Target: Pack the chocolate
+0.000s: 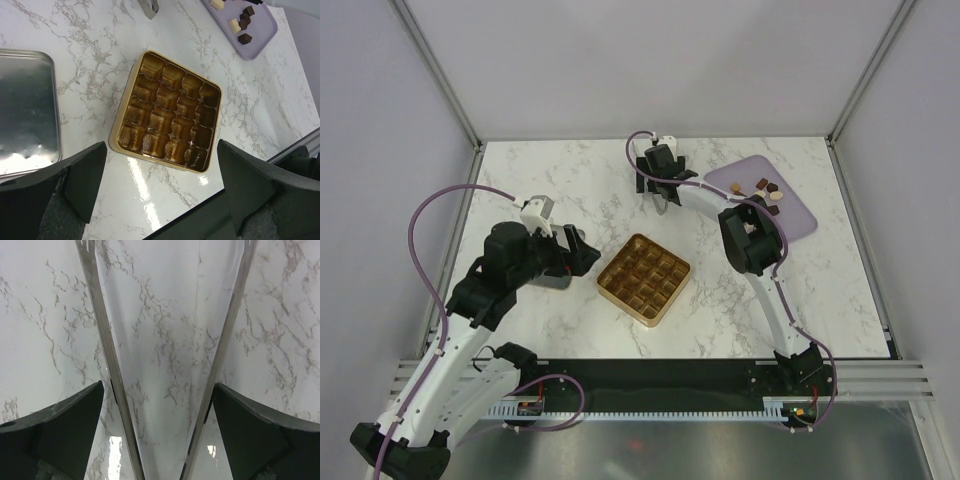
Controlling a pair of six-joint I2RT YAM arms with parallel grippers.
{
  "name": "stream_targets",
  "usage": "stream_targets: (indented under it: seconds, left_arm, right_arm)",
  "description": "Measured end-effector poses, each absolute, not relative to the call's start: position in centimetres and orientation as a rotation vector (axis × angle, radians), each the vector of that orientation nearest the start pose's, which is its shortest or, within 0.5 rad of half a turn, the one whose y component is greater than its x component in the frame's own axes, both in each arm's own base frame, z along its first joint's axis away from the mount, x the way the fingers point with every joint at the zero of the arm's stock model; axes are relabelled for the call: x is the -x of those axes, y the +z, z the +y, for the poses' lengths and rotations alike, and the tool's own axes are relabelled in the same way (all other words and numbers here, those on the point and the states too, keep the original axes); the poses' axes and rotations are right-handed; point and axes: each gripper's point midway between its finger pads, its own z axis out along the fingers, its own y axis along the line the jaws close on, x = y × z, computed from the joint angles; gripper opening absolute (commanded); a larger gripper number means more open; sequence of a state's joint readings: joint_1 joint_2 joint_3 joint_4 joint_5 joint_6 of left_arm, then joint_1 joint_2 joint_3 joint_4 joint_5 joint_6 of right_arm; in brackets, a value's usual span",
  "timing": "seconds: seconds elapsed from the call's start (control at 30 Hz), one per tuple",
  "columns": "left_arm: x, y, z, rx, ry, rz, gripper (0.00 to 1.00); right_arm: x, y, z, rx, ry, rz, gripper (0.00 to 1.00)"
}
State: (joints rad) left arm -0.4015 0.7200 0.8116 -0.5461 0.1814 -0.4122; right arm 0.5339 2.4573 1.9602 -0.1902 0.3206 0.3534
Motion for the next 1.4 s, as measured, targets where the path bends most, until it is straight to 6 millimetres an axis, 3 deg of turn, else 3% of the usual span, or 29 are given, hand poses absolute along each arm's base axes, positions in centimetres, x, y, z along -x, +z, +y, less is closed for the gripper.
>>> stream_targets:
  seconds: [0.27, 0.67, 1.13, 1.4]
  left_arm:
    - [-22.5, 22.8, -14.3, -0.095, -0.666, 2.085, 1.00]
    - [-22.5, 22.7, -14.3, -0.094, -0.663, 2.087, 1.00]
    - [-22.3, 23.4, -13.7, -0.076, -0.641, 2.053, 1.00]
    - [-22.3, 23.1, -13.4, -0.065, -0.622, 2.065, 1.00]
  right_arm:
    - [-58.5, 3.2, 28.8, 0.015, 0.143, 2.184, 0.94]
    - [-58.5, 2.9, 28.0, 0.093, 0.089, 2.196, 0.77]
    - [-57.8, 2.8, 27.3, 0.119, 0.042, 2.240, 0.84]
    - [-57.9, 2.8, 27.3, 0.118, 0.037, 2.247, 0.77]
